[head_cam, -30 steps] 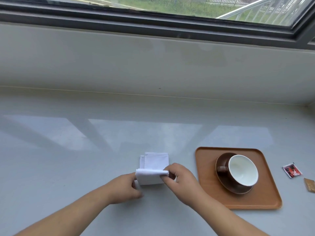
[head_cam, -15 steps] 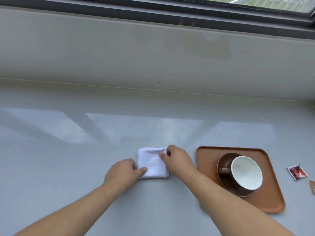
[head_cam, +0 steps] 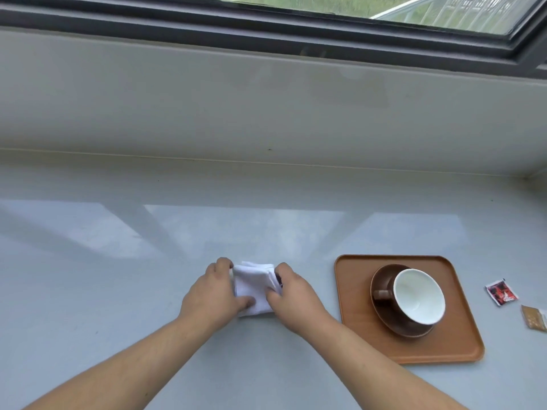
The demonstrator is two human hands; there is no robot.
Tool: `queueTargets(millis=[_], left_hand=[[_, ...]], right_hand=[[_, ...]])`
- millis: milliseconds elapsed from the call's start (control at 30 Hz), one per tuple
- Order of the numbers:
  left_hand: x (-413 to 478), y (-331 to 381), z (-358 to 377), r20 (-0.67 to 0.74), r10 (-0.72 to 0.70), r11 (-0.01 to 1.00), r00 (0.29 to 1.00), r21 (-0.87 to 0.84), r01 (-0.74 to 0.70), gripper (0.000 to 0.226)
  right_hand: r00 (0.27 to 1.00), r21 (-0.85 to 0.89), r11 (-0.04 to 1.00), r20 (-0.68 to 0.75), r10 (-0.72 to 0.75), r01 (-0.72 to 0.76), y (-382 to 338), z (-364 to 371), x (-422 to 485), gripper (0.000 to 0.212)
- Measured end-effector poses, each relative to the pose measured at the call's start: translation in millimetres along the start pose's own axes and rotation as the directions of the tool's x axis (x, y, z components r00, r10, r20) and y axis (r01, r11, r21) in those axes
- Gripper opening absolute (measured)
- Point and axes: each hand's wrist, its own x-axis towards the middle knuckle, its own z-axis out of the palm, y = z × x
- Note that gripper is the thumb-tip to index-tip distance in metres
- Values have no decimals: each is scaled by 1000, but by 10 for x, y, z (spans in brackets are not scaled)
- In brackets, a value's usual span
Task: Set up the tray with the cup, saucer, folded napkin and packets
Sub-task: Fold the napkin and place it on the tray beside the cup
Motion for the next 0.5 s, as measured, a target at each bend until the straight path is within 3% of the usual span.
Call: queueTargets(millis=[100,167,333,400,500], left_hand=[[-71,-69,-142,-4,121,987,993,-109,-121,111],[-139,-96,-302,110,209,965,972,-182,-187,113],[-364,-17,-504,442,321,865,838,-497,-69,46],[-478,97,-492,491,374,832,787,-553,-50,24],[-637,332,-399,505,389,832,770,-551,-59,7]], right_hand=[[992,74,996,111,-51,43,-128,-104,-155,11],[982,121,991,171,-80,59,-233,-210,-286,11],[960,149,989,274,-52,11,-394,-577,-591,18],[971,103,995,238,-23,-1,-410,-756,-685,20],[989,-1,999,144,32,-32,-359,-1043,-778,20]])
